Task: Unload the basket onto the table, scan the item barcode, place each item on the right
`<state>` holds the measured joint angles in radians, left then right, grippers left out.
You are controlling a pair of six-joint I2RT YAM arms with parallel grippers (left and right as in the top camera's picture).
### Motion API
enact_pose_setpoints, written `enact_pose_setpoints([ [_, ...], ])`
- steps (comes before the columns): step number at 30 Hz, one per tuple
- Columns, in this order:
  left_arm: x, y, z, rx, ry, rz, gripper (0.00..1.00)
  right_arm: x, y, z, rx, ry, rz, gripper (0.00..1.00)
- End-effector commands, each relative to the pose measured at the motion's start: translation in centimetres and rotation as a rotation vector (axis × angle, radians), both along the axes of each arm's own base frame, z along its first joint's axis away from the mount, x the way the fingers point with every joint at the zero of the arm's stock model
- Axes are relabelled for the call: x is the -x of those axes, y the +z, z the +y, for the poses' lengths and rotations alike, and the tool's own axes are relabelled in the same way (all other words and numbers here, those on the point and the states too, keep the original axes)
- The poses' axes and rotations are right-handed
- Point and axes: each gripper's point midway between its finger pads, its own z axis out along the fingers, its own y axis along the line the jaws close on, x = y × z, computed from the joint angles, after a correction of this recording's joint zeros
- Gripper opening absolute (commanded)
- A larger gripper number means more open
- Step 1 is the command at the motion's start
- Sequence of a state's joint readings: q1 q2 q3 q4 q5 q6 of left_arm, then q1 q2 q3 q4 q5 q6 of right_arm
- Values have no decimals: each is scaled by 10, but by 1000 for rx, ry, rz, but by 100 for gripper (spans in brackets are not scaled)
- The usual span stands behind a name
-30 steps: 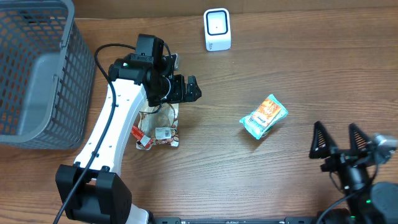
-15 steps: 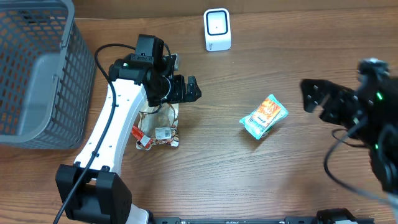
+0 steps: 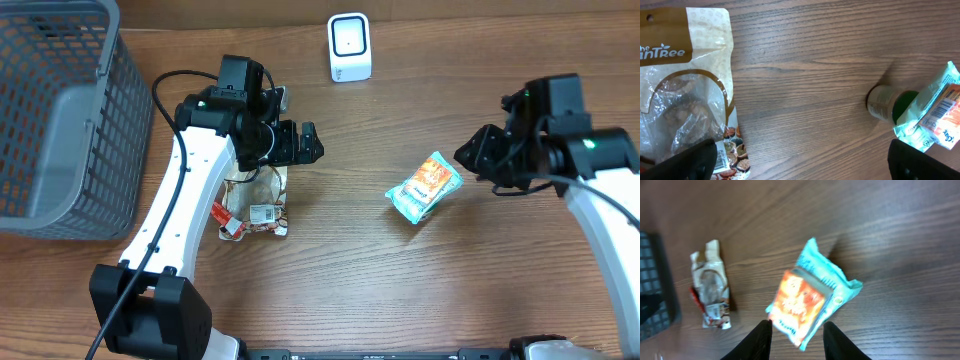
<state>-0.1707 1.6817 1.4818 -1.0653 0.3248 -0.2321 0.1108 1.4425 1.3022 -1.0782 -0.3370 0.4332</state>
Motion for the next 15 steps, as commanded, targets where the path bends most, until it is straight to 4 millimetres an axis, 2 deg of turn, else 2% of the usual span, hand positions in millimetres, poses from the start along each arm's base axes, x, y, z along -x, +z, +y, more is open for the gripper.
enact_pose_setpoints([
  [1, 0, 1, -2, -6, -20, -11, 100, -6, -18, 3, -7, -9, 63, 36],
  [7, 0, 1, -2, -6, -20, -11, 100, -7, -44, 13, 6, 15, 132, 37],
  [13, 0, 1, -2, -6, -20, -11, 100, 1, -58, 9, 22, -11, 176, 38],
  [15, 0, 1, -2, -6, -20, -11, 100, 2, -59, 9, 23, -11, 181, 43],
])
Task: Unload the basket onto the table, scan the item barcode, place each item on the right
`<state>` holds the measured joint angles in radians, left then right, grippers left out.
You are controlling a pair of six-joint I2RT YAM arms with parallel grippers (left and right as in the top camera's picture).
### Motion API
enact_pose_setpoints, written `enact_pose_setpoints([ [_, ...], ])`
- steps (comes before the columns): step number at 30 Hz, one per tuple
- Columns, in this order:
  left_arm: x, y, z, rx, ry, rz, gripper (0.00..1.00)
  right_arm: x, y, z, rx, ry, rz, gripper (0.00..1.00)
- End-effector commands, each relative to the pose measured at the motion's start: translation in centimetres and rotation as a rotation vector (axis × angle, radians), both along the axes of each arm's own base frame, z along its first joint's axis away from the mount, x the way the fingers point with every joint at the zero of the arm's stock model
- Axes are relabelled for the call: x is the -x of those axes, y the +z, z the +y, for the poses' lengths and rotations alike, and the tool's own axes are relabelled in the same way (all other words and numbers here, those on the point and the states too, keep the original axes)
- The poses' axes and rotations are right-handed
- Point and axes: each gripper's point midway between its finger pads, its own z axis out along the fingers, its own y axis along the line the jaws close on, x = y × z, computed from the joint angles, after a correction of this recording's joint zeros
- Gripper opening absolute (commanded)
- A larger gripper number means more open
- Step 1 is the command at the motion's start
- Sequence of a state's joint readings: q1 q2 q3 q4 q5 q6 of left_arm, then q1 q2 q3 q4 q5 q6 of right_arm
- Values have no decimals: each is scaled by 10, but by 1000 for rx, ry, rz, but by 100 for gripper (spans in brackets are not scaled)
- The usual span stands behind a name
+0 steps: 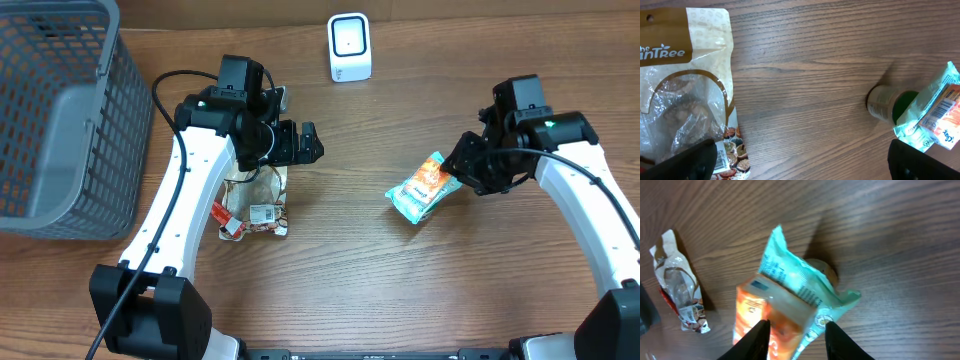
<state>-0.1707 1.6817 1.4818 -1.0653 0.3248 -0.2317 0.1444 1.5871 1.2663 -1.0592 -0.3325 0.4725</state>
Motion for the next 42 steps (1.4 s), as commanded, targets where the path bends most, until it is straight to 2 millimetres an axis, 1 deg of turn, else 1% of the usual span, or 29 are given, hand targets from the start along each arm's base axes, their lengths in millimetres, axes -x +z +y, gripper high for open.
enact_pose_setpoints([
  [1, 0, 1, -2, -5, -19, -11, 100, 2, -3, -1, 9, -7, 9, 51],
  [2, 0, 1, -2, -5, -19, -11, 100, 2, -3, -1, 9, -7, 9, 61],
  [3, 0, 1, -2, -5, -19, -11, 100, 2, -3, -1, 9, -12, 10, 75],
  [4, 0, 1, -2, -5, -19, -11, 100, 2, -4, -3, 15, -26, 15, 85],
  [5, 0, 1, -2, -5, -19, -11, 100, 2, -5, -4, 20, -32, 18, 88],
  [8, 0, 1, -2, -5, -19, -11, 100, 5, -10, -4, 21, -32, 27, 88],
  [12, 0, 1, -2, -5, -19, -11, 99, 5, -24, -4, 20, -30, 20, 89],
  [14, 0, 1, -2, -5, -19, -11, 100, 3, -29, -1, 6, -14, 0, 89],
  [16, 0, 1, -2, -5, -19, -11, 100, 0, -29, 5, -26, 14, -26, 89],
  [22, 0, 1, -2, -5, -19, -11, 100, -4, -24, 16, -95, 36, -49, 84],
  [24, 0, 1, -2, -5, -19, -11, 100, -3, -19, 24, -139, 70, -60, 84],
  [28, 0, 1, -2, -5, -19, -11, 100, -2, 2, 52, -313, 221, -137, 83],
  [30, 0, 1, -2, -5, -19, -11, 100, 0, 16, 66, -415, 288, -175, 83],
  [32, 0, 1, -2, -5, -19, -11, 100, 2, 25, 74, -477, 320, -195, 83],
  [38, 0, 1, -2, -5, -19, -11, 100, 2, 27, 75, -479, 343, -213, 82],
  [42, 0, 1, -2, -5, -19, -11, 100, -1, 20, 69, -422, 328, -213, 80],
])
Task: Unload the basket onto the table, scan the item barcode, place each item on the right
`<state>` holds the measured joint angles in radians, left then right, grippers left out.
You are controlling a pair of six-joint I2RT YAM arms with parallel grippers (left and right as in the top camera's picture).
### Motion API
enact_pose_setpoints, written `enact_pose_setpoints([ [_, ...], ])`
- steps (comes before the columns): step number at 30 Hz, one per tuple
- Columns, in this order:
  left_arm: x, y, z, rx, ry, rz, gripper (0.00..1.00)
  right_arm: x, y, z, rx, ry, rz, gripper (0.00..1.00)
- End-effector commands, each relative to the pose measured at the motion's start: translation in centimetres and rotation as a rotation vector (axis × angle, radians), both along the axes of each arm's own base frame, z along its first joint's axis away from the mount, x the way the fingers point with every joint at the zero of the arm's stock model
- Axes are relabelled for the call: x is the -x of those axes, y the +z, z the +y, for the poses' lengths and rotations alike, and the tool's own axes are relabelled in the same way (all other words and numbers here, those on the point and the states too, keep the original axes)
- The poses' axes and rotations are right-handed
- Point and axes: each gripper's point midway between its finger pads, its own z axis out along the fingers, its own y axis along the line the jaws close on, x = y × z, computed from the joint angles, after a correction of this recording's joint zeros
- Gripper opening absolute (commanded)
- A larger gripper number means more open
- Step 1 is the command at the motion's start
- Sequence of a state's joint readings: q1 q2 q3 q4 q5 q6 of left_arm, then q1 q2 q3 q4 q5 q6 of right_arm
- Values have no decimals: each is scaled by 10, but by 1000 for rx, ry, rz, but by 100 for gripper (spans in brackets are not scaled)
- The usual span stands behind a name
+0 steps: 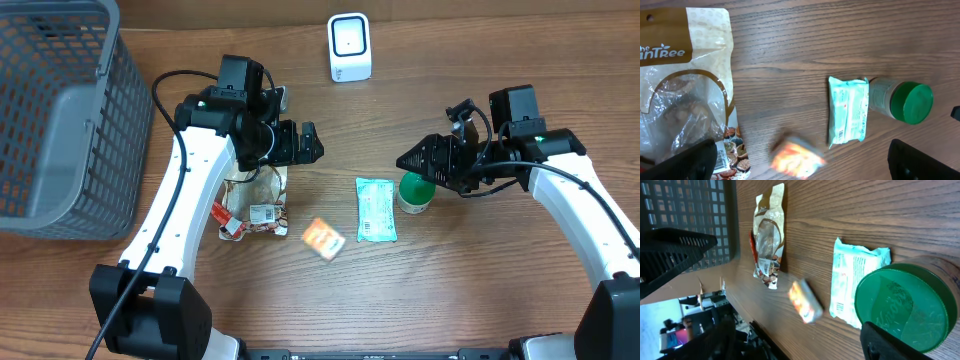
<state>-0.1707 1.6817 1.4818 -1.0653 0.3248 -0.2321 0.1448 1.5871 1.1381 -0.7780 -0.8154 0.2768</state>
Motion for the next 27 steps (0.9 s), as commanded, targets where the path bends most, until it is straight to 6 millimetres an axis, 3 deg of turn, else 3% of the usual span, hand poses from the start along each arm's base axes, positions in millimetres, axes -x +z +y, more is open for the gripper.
enact_pose_setpoints([
  [1, 0, 1, -2, -6, -20, -11, 100, 0, -6, -3, 48, 5, -20, 79],
  [7, 0, 1, -2, -6, -20, -11, 100, -7, -22, -12, 281, -61, -31, 77],
  [12, 0, 1, -2, -6, -20, -11, 100, -21, -9, -19, 516, -157, -94, 80],
  [16, 0, 1, -2, -6, -20, -11, 100, -23, -3, -22, 691, -201, -167, 88],
  [19, 0, 1, -2, -6, -20, -11, 100, -20, -4, -19, 782, -126, -241, 92],
  [21, 0, 1, -2, -6, -20, -11, 100, -16, -5, -12, 815, -15, -302, 100],
  [27, 0, 1, -2, -6, -20, -11, 100, -14, -5, -11, 844, 88, -352, 100],
])
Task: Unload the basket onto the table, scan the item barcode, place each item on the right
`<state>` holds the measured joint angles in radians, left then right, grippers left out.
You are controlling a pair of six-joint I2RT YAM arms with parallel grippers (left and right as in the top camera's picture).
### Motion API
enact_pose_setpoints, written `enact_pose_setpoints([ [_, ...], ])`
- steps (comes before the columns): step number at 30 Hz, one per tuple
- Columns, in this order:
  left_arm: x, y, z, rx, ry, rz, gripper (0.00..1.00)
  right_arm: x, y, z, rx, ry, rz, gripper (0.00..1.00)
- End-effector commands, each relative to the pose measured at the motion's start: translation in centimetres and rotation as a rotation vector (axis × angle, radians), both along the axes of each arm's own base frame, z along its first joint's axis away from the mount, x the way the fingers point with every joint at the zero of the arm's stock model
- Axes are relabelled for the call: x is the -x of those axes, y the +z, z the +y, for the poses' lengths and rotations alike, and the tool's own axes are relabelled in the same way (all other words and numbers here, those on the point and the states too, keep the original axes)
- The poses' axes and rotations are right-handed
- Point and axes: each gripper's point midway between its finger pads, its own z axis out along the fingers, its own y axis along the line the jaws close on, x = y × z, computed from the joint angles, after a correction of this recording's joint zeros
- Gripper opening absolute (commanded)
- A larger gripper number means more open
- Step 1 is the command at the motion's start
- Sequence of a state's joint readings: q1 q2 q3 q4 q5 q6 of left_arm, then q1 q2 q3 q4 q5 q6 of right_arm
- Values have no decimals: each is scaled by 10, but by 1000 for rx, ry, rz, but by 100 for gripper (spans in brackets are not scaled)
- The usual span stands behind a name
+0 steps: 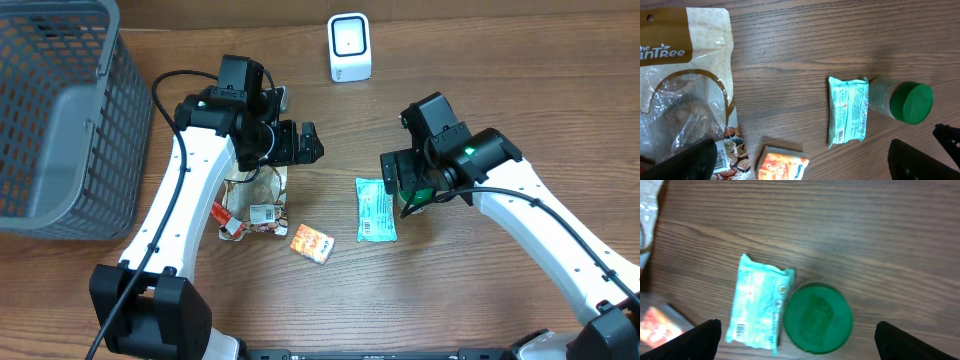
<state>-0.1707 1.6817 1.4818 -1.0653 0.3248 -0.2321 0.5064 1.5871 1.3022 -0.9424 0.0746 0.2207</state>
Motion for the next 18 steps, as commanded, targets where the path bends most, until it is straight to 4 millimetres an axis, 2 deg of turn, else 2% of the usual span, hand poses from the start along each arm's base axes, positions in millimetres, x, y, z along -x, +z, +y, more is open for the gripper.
enact_pose_setpoints([
  [1, 0, 1, -2, -6, -20, -11, 100, -7, 5, -8, 75, 79, -45, 100],
  [4, 0, 1, -2, -6, -20, -11, 100, -3, -2, -8, 108, 166, -37, 100],
  [8, 0, 1, -2, -6, -20, -11, 100, 4, -21, -10, 143, 225, 12, 100],
  [18, 0, 1, -2, -6, -20, -11, 100, 4, -61, -6, 159, 219, 114, 100],
])
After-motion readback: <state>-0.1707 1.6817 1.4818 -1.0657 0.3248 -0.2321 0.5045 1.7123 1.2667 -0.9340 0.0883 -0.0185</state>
